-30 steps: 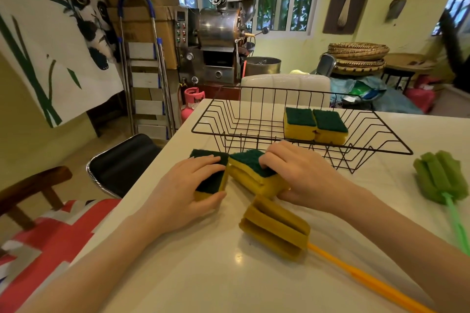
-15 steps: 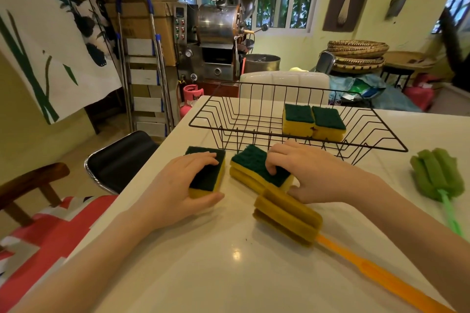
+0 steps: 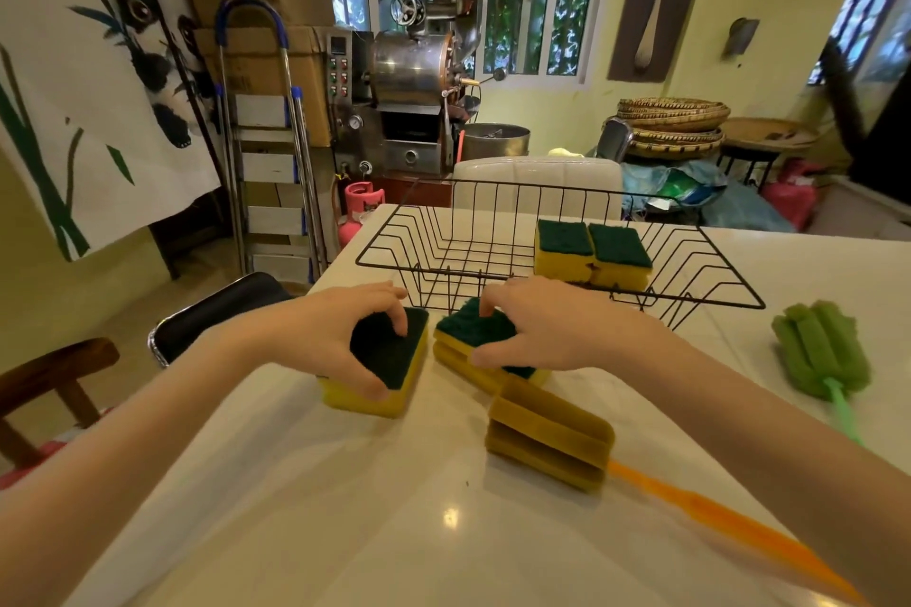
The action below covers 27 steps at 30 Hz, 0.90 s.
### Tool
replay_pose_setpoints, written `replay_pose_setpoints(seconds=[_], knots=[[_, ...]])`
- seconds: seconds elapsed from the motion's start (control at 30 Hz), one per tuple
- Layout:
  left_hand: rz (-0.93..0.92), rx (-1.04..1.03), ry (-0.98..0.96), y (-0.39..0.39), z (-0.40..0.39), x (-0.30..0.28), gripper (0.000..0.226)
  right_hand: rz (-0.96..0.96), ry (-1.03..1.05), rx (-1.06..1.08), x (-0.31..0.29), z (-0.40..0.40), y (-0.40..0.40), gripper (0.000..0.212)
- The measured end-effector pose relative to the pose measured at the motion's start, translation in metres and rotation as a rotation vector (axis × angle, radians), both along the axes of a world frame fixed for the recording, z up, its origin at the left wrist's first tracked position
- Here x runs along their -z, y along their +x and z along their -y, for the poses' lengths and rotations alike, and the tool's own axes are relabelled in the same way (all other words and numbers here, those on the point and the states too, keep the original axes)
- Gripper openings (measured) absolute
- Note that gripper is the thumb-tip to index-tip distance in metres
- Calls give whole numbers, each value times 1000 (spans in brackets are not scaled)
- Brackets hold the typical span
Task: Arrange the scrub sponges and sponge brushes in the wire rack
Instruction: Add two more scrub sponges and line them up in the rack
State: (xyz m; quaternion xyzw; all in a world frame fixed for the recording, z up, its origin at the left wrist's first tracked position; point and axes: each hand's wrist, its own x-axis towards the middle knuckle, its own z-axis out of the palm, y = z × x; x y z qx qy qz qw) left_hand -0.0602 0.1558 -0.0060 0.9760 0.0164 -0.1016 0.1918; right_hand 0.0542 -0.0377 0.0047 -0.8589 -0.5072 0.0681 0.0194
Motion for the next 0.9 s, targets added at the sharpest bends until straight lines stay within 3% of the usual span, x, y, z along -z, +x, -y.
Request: replay_pose_setpoints(seconds=[0.3, 0.63, 0.73, 0.9], knots=[[-53, 55, 80, 8, 6, -18, 45, -24, 38, -28, -4, 3, 3, 53], [51, 108, -62, 2, 1, -81, 49, -349, 329, 9, -54, 28, 15, 34], [109, 94, -37, 14, -2, -96, 63, -403, 443, 64, -68, 32, 31, 33], [171, 53, 79, 54, -4, -101, 52, -407, 532, 203, -77, 29, 65, 32]])
